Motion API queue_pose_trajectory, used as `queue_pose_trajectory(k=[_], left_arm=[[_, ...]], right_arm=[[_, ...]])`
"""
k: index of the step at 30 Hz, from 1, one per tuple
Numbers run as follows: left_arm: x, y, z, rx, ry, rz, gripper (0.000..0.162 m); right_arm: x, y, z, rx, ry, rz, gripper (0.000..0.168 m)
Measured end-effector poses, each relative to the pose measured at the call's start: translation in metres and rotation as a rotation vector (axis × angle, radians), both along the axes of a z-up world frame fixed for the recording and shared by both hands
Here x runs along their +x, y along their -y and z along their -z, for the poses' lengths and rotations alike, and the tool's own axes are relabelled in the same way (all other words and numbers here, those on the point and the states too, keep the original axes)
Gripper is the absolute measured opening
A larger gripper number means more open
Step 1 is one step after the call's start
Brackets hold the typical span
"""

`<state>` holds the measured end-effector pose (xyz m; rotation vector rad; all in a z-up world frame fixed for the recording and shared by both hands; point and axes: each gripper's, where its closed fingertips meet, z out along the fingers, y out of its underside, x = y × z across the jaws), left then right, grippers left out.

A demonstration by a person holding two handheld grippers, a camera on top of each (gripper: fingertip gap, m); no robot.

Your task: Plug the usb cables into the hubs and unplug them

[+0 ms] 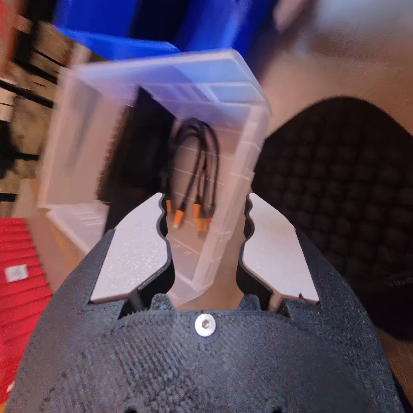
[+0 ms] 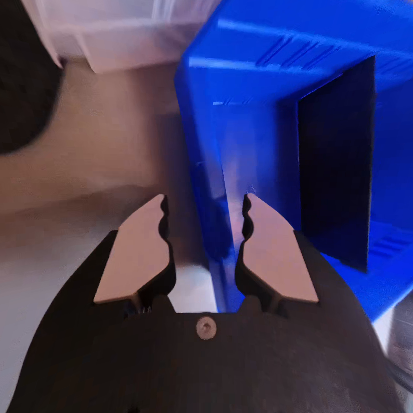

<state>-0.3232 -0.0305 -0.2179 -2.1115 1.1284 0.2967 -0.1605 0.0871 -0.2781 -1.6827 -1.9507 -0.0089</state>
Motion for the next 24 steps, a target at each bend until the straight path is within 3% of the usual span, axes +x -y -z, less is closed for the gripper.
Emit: queue_pose_trajectory(k=[1,2,6,15,19,24], left_arm=[[0.001,-0.002,0.018,-0.093,-0.049,0.015,0.068],[-0.002,-0.004,0.033,-0.155,-0.107,0.021,0.065],[-0.016,-0.003,0.077,-0.336,-0.23,0.072,0.03],[0.001,-0.022,0.075,-0.199,-0.214,0.123,0.03],[0.009,-0.038,0.075,-0.188,-0.22,0.101,0.03],[0.016,-0.071,0.075,-0.178,-0.225,0.07,0.03]], right_arm=[[0.002,-0.005,0.006,0.025,0.053,-0.019,0.045],[0.005,-0.008,0.007,0.042,0.08,-0.035,0.03],[0.037,0.007,0.006,-0.003,0.113,0.006,0.029],[0.19,0.036,0.002,-0.004,0.084,0.206,0.03],[0.26,0.013,0.005,0.078,0.106,0.293,0.031],[0.311,-0.04,0.006,0.068,0.035,0.362,0.029]])
